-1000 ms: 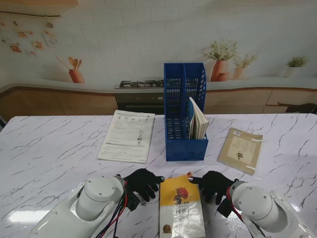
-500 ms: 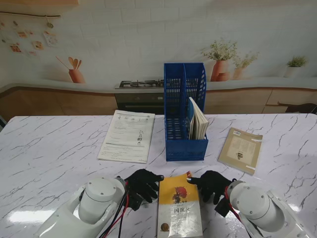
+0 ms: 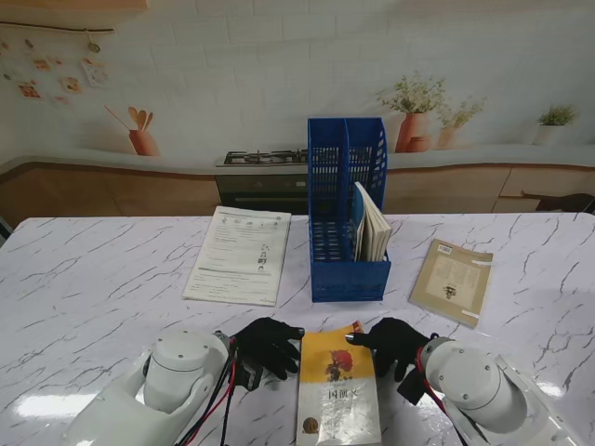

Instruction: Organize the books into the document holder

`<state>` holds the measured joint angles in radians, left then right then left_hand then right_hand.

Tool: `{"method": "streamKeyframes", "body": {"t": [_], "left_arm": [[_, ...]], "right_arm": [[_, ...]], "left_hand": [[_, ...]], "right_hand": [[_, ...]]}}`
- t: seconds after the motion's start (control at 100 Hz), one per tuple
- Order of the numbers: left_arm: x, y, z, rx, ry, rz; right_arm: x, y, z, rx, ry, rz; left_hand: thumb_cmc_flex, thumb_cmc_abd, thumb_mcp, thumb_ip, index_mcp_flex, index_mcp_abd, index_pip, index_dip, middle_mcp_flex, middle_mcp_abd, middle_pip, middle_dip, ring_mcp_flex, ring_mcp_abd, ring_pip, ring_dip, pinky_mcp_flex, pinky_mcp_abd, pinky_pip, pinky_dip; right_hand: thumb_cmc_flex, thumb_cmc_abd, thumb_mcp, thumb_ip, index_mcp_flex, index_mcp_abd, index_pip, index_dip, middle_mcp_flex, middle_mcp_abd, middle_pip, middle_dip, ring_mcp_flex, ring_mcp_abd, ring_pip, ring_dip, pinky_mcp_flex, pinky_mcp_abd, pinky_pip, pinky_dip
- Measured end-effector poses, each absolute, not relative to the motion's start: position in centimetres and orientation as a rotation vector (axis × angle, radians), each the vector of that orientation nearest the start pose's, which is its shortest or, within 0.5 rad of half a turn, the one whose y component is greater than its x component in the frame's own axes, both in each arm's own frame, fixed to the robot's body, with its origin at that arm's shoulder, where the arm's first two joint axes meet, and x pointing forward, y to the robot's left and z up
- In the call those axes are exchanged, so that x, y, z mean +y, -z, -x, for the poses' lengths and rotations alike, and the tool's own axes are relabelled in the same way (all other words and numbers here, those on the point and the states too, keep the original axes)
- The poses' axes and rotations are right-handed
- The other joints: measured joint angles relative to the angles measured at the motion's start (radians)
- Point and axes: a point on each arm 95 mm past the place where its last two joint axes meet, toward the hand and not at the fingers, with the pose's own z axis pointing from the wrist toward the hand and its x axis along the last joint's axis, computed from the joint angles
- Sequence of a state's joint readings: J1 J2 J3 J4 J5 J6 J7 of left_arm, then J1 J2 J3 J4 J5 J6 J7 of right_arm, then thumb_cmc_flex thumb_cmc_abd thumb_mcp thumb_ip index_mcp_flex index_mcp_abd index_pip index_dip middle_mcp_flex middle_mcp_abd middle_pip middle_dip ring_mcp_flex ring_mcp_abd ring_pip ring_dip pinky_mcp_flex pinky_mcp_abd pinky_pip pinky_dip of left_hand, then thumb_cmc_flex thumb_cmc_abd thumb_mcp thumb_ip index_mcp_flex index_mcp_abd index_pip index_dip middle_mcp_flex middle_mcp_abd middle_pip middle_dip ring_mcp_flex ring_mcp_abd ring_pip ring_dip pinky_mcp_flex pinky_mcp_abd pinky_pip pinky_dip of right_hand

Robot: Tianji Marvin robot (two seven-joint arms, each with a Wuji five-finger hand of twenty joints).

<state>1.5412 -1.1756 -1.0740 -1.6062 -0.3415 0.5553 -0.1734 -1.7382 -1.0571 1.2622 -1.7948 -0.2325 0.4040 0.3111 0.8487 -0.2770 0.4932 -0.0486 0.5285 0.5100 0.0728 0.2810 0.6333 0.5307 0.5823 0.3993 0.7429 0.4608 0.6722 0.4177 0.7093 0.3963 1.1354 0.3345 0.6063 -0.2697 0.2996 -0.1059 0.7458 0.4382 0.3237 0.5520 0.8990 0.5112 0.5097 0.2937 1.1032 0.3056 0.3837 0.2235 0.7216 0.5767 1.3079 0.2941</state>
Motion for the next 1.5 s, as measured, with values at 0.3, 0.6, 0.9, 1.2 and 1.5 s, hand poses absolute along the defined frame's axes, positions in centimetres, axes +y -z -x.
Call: {"method": "streamKeyframes", "body": {"t": [0.3,0.6,0.9,1.2,1.5], "left_arm": [[-8.1,38.3,-35.7,0.823,1.396,3.098],[-7.7,38.7,-35.4,0.734,1.380,3.195],[-7.8,39.3,-35.1,0.679,1.370,3.312],[-8.5,39.6,-34.8,0.765,1.433,3.329],[-10.0,39.5,-35.3,0.912,1.498,3.194]], "right_arm": [[0.1,35.6,-33.8,-1.358,1.484,2.527],[0.1,35.6,-33.8,-1.362,1.485,2.526],[0.3,35.7,-33.7,-1.368,1.486,2.516],[0.4,35.7,-33.7,-1.366,1.485,2.519],[0.5,35.8,-33.4,-1.348,1.488,2.530]], "left_hand": [[0.009,-0.025,0.048,0.000,-0.018,-0.002,0.002,0.003,-0.044,0.018,0.042,-0.015,-0.003,-0.002,0.000,0.000,-0.004,-0.010,0.000,0.002],[0.010,-0.025,0.062,0.000,-0.019,-0.009,0.016,0.007,-0.041,0.019,0.054,-0.015,0.012,-0.032,0.017,0.037,0.006,-0.025,0.002,0.002],[0.010,-0.037,0.062,0.000,-0.024,-0.017,0.016,0.016,-0.059,-0.021,0.053,0.071,0.015,-0.050,0.112,0.162,-0.018,-0.034,0.111,0.080],[0.050,-0.061,0.065,0.000,0.028,-0.046,0.023,0.080,-0.059,-0.100,0.020,0.113,0.029,-0.055,0.250,0.248,-0.050,-0.037,0.133,0.182],[0.129,-0.197,0.135,-0.014,-0.098,-0.126,0.744,0.424,0.058,-0.205,0.047,0.358,0.035,-0.130,0.217,0.308,-0.012,-0.117,0.193,0.194]], "right_hand": [[0.000,0.000,-0.010,0.000,0.000,0.000,0.000,0.000,0.000,0.015,0.001,0.000,0.003,0.014,0.003,-0.004,0.009,0.000,0.000,-0.001],[-0.019,0.000,0.075,0.000,0.000,0.000,0.000,0.000,0.002,0.034,0.012,0.002,0.005,0.040,0.026,-0.004,0.010,0.000,0.000,-0.023],[-0.019,0.000,0.097,0.000,-0.001,0.000,0.000,0.000,0.000,0.027,0.013,0.005,0.005,0.034,0.026,-0.003,0.006,0.000,-0.001,-0.025],[-0.019,0.000,0.097,0.000,0.005,-0.008,0.000,0.000,0.001,0.022,0.010,0.002,0.005,0.043,0.030,0.003,-0.002,0.000,-0.001,-0.025],[-0.019,0.000,0.097,0.000,-0.001,-0.028,0.000,0.000,0.001,-0.040,0.000,0.001,0.003,0.008,0.024,0.003,-0.003,0.000,-0.001,-0.025]]}}
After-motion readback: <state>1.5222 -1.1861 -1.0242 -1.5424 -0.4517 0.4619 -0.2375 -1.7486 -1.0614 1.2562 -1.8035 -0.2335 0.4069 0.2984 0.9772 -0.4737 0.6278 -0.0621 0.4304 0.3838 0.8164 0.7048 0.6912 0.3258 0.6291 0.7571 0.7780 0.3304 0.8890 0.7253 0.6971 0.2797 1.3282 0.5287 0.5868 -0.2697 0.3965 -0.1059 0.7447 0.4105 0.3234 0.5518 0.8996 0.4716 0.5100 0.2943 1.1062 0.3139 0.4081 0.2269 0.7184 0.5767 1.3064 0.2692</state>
